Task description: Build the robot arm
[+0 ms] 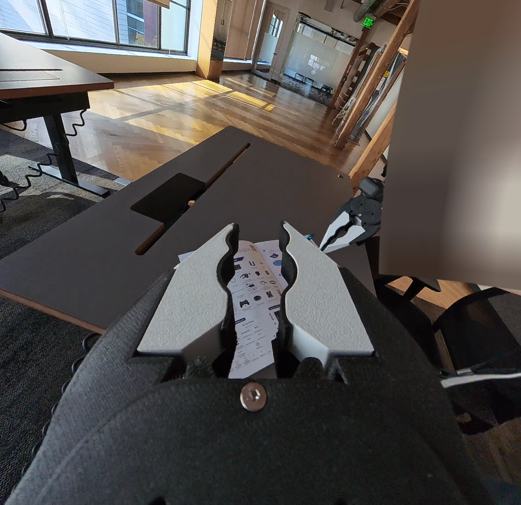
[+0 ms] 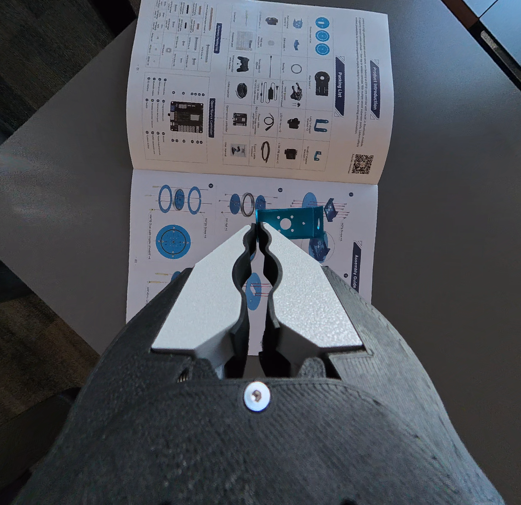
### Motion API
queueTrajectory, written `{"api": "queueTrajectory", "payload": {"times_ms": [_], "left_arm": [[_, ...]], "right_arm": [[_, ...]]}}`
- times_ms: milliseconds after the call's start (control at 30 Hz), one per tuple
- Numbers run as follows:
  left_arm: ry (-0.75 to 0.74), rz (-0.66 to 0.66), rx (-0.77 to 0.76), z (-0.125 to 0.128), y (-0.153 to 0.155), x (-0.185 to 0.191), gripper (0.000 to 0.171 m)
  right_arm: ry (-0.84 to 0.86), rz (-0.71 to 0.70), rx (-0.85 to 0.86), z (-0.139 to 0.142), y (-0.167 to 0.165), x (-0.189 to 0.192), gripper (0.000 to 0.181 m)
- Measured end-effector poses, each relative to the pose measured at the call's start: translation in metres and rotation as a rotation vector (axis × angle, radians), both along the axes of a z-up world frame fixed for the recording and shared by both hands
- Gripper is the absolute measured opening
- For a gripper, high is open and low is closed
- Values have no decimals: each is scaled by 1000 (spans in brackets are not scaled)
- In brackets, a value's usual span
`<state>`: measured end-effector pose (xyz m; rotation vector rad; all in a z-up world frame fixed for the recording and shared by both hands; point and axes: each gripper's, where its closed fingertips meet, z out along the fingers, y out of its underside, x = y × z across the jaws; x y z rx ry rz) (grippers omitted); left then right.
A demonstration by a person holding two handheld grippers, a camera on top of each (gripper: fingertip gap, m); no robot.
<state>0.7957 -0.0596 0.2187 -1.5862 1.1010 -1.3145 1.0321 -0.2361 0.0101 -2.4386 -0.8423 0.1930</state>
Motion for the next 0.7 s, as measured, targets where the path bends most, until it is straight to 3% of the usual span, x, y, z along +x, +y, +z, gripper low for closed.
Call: {"api": "queueTrajectory", "payload": {"times_ms": [100,267,367,467,567,700], "left_arm": [[-4,31,-4,5,-7,-12,27],[-79,156,-122,19,-47,-63,28],[-100,311,-133,23,-83,-114,28],[-80,527,-110,17,-121,-177,28],[-50,664,-137,14,-167,-233,29],[13,866,-83,28,-220,-320,31]], "right_arm": [[25,7,37,21,4,-15,0],[46,92,180,98,16,-81,0],[116,211,289,142,27,-146,0],[296,411,355,172,31,-233,0],[377,613,321,173,28,-318,0],[386,810,278,172,14,-435,0]]}}
